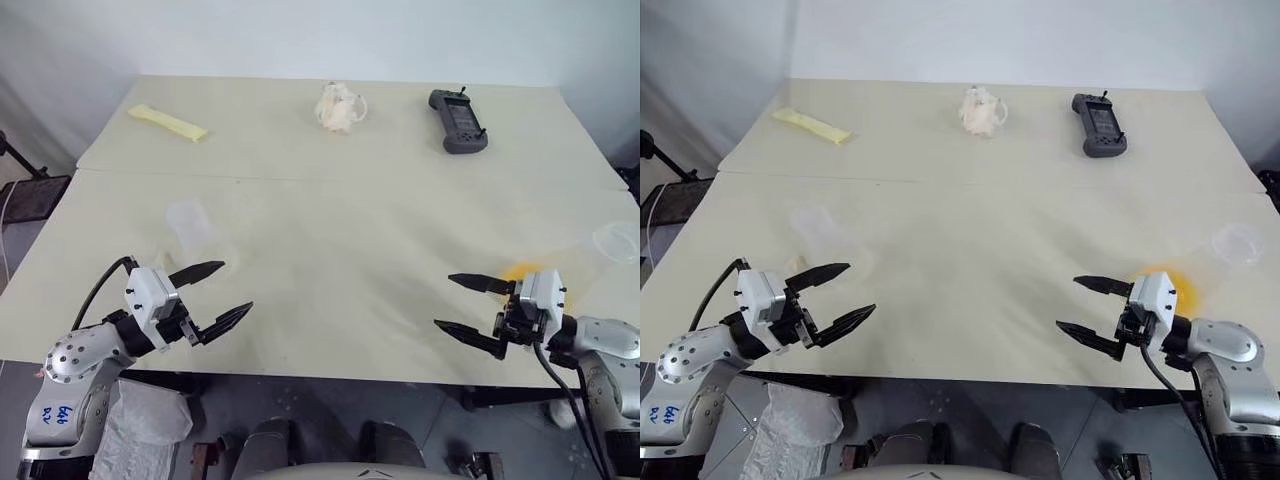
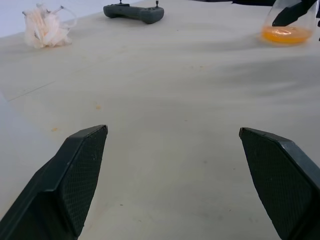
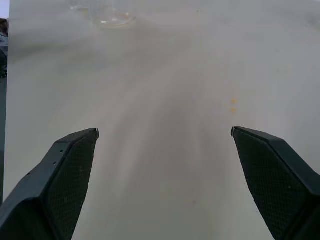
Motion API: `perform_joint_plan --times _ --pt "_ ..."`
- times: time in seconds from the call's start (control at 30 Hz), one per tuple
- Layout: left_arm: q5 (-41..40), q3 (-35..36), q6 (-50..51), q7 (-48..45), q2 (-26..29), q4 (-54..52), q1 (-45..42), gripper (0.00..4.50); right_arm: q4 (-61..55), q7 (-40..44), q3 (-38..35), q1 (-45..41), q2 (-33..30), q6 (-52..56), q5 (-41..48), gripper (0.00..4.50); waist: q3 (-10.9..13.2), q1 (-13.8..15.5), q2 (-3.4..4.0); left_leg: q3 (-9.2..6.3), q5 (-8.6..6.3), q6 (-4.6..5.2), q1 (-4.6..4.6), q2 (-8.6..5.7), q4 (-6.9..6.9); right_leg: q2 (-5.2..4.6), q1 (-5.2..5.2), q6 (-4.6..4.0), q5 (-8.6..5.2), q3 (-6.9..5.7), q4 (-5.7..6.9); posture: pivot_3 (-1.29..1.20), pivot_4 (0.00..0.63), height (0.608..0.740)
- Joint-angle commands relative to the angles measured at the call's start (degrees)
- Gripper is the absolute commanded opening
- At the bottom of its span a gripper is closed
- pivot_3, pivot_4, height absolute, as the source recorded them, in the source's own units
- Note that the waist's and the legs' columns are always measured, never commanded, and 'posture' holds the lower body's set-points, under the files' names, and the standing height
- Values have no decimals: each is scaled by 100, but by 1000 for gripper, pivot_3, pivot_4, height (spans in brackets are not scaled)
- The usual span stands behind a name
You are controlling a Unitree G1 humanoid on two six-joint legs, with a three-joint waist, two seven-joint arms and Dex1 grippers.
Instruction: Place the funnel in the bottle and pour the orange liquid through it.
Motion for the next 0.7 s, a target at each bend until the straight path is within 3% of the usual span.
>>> perform_joint_plan --times 0.03,0.27,0.5,0.6,0.7 --pt "42 122 -118 66 33 -96 37 4500 -59 -2 -32 -65 24 -95 45 4452 0 3 0 -1 0 0 0 0 0 0 0 0 0 0 0 0 150 740" --pt "-790 1185 125 709 -628 -295 970 4500 -530 -330 339 -632 496 346 355 4452 0 -143 0 -2 -1 -3 1 7 -3 3 -3 0 0 0 4 0 150 740" --pt "-948 2134 -171 1759 -1622 -278 1779 4500 -985 -769 751 -1213 893 1212 696 4452 1 -71 -2 -19 -3 -2 -1 2 3 -4 3 0 0 -7 6 0 150 740" --pt "-1017 2224 -213 1876 -1837 -170 1813 4500 -1023 -797 919 -1266 917 1267 551 4452 -2 11 -6 -21 -7 4 -2 0 9 -8 8 1 0 -6 0 0 150 740" --pt "-938 1796 -54 1756 -1538 -230 1244 4500 -845 -843 898 -1248 944 1113 417 4452 -2 56 -7 -21 -8 4 -4 -3 8 -9 7 1 0 -7 2 0 150 740"
